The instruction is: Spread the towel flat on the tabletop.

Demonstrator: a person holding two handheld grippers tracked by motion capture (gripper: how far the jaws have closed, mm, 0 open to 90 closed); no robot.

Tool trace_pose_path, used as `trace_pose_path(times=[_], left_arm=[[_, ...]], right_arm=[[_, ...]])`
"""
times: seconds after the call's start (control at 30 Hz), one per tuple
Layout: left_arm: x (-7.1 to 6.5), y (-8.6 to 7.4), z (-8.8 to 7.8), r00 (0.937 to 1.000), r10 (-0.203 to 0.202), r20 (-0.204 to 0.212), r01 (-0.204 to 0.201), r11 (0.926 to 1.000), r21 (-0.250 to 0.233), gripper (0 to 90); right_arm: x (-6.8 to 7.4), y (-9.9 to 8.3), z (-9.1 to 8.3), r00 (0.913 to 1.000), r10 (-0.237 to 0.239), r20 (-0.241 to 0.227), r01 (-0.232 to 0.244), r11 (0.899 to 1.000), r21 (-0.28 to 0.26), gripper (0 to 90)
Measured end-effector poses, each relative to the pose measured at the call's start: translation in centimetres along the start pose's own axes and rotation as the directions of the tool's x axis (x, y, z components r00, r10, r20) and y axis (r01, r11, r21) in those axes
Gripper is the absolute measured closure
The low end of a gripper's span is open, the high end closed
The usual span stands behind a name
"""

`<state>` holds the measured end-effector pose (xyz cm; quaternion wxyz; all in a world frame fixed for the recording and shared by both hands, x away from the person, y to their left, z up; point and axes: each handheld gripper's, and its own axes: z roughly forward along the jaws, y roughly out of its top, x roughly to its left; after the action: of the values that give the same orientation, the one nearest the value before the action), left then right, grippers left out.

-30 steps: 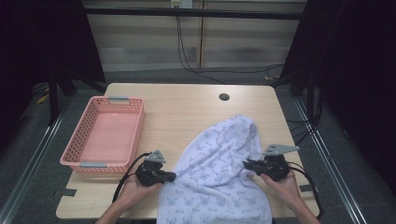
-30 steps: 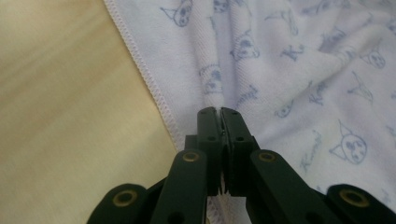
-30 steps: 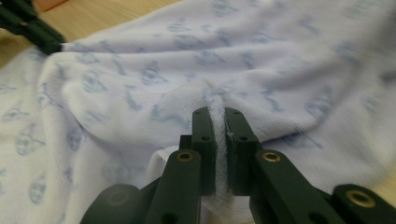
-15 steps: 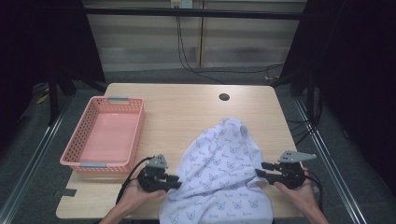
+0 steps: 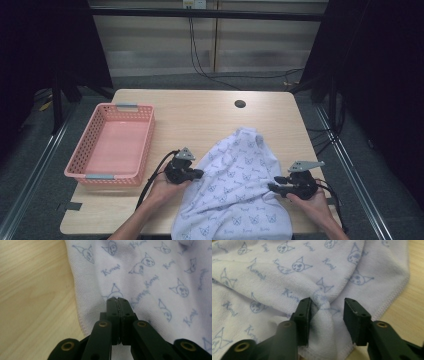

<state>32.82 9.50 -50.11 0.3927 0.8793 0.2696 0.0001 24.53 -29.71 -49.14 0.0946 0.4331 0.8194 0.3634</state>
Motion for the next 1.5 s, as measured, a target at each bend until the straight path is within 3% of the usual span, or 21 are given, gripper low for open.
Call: trace_pose_path(times=[0.03, 0.07, 0.17, 0.3, 0.37, 0.4, 0.47, 0.5, 0.53, 0.7, 0.83, 0.87, 1.03, 1.13, 1.27, 1.33, 1.37, 1.4, 1.43, 1.47, 1.5], left_arm=[[0.0, 0.0, 0.0, 1.0000, 0.000, 0.000, 0.000, 1.0000, 0.000, 89.1], [-0.3, -0.7, -0.9, 0.9999, -0.005, -0.015, 0.005, 0.9998, 0.018, 89.1], [-0.7, -1.6, -1.9, 0.9999, -0.007, -0.010, 0.008, 0.9995, 0.030, 89.1], [-2.3, -3.7, -3.9, 0.9994, -0.014, 0.031, 0.012, 0.9980, 0.062, 88.7], [-3.4, -4.5, -4.6, 0.9979, 0.006, 0.065, -0.012, 0.9966, 0.082, 88.2], [-4.2, -5.3, -5.3, 0.9956, 0.007, 0.093, -0.015, 0.9967, 0.080, 86.7], [-4.3, -5.5, -5.9, 0.9939, -0.001, 0.110, -0.004, 0.9989, 0.046, 81.9], [-4.3, -5.5, -5.9, 0.9939, -0.001, 0.110, -0.004, 0.9989, 0.046, 78.1], [-3.7, -5.0, -6.3, 0.9943, -0.037, 0.100, 0.037, 0.9993, -0.004, 75.7], [-1.7, -3.1, -5.4, 0.9957, -0.069, 0.062, 0.074, 0.9944, -0.075, 73.5], [-0.2, -1.3, -3.5, 0.9951, -0.091, 0.039, 0.094, 0.9914, -0.090, 73.2], [0.3, -0.7, -2.8, 0.9973, -0.074, -0.005, 0.073, 0.9944, -0.076, 71.5], [1.5, -0.1, -1.8, 0.9929, -0.113, -0.036, 0.110, 0.9904, -0.084, 67.5], [2.1, 0.2, -1.3, 0.9928, -0.106, -0.054, 0.102, 0.9921, -0.072, 60.7], [2.5, 0.2, -0.5, 0.9937, -0.105, -0.039, 0.102, 0.9924, -0.069, 56.3], [2.4, 0.3, 0.1, 0.9937, -0.111, -0.010, 0.110, 0.9916, -0.067, 55.3], [2.3, 0.4, 0.2, 0.9941, -0.108, -0.004, 0.108, 0.9921, -0.065, 56.9], [2.2, 0.5, 0.1, 0.9947, -0.103, -0.003, 0.103, 0.9934, -0.052, 74.1], [2.2, 0.5, 0.1, 0.9947, -0.103, -0.003, 0.103, 0.9934, -0.052, 80.4], [2.3, 0.5, -0.3, 0.9944, -0.106, 0.007, 0.106, 0.9919, -0.070, 84.9], [2.3, 0.5, -0.3, 0.9944, -0.106, 0.007, 0.106, 0.9919, -0.070, 85.7]], right_arm=[[0.0, 0.0, 0.0, 1.0000, 0.000, 0.000, 0.000, 1.000, 0.000, 59.7], [0.3, -0.3, -0.4, 0.9999, 0.011, 0.002, -0.011, 1.000, -0.003, 69.2], [0.7, -0.7, -1.0, 1.0000, 0.000, -0.002, 0.000, 1.000, 0.004, 76.2], [2.0, -1.7, -1.9, 0.9991, -0.019, -0.037, 0.020, 0.999, 0.029, 81.6], [2.9, -2.1, -2.4, 0.9978, -0.024, -0.062, 0.027, 0.999, 0.047, 82.1], [3.9, -2.7, -2.8, 0.9951, -0.035, -0.093, 0.042, 0.996, 0.073, 79.8], [4.7, -3.1, -3.4, 0.9931, -0.070, -0.094, 0.075, 0.996, 0.057, 68.0], [4.7, -3.1, -3.4, 0.9931, -0.070, -0.094, 0.075, 0.996, 0.057, 68.0], [4.7, -2.8, -3.9, 0.9943, -0.051, -0.093, 0.053, 0.998, 0.017, 55.9], [3.4, -1.4, -3.9, 0.9975, -0.043, -0.057, 0.040, 0.998, -0.057, 53.4], [1.7, 0.5, -2.8, 0.9996, -0.026, -0.012, 0.025, 0.994, -0.105, 54.5], [0.9, 1.5, -2.2, 0.9999, -0.016, -0.005, 0.015, 0.992, -0.127, 56.7], [-0.3, 3.3, 0.0, 0.9993, -0.012, 0.035, 0.016, 0.993, -0.113, 59.3], [-1.0, 4.7, 3.0, 0.9985, -0.016, 0.052, 0.020, 0.997, -0.080, 59.4], [-1.4, 5.2, 4.8, 0.9972, -0.023, 0.071, 0.027, 0.998, -0.053, 57.8], [-1.4, 5.4, 5.4, 0.9989, -0.022, 0.042, 0.024, 0.998, -0.055, 57.6], [-1.2, 5.5, 5.7, 0.9983, -0.033, 0.049, 0.035, 0.999, -0.040, 58.3], [-1.0, 5.5, 6.3, 0.9981, -0.040, 0.046, 0.041, 0.999, -0.025, 66.7], [-1.0, 5.5, 6.3, 0.9981, -0.040, 0.046, 0.041, 0.999, -0.025, 66.7], [-0.9, 5.5, 6.4, 0.9993, -0.028, 0.027, 0.028, 0.999, -0.022, 79.5], [-0.9, 5.5, 6.4, 0.9993, -0.028, 0.027, 0.028, 0.999, -0.022, 79.5]])
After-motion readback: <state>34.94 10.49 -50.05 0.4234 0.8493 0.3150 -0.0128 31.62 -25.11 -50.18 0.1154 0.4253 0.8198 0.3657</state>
